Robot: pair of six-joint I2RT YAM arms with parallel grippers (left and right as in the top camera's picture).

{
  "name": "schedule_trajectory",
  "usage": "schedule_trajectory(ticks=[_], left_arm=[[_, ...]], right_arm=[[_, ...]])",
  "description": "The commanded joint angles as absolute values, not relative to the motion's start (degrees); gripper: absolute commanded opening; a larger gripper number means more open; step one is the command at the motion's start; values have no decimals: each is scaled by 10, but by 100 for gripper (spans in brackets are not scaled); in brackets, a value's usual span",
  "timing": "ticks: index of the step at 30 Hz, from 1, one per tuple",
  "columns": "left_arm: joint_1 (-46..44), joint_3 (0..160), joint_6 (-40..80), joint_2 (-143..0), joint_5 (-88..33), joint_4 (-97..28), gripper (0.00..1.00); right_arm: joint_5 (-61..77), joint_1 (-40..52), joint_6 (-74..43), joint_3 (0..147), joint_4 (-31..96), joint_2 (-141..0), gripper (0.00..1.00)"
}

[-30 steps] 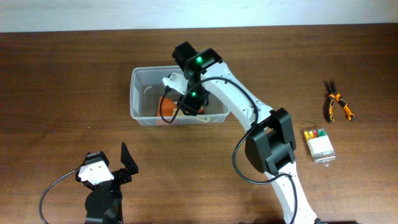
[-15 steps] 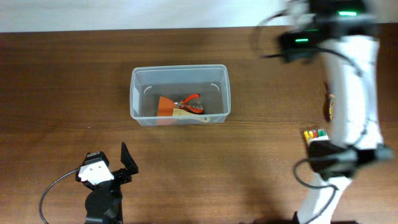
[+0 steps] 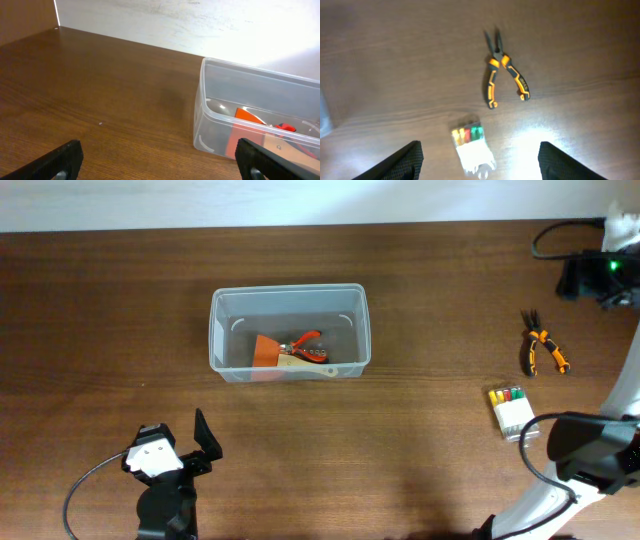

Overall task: Pack container
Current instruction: 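Move the right gripper to the orange-black pliers and grasp them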

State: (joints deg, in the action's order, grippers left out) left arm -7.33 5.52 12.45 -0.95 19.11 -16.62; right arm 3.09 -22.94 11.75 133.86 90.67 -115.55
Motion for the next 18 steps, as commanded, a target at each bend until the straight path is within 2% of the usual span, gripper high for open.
schedule_trajectory(ticks=[1, 12, 18], left_arm=[[-75, 53, 119, -7, 193, -167, 99], [-75, 53, 119, -7, 193, -167, 99], [-75, 53, 119, -7, 193, -167, 99]], right_arm=[[27, -245, 110, 1244, 867, -1161, 74], [-16, -245, 111, 967, 663, -1167, 74], [-32, -245, 117, 909, 594, -1167, 74]])
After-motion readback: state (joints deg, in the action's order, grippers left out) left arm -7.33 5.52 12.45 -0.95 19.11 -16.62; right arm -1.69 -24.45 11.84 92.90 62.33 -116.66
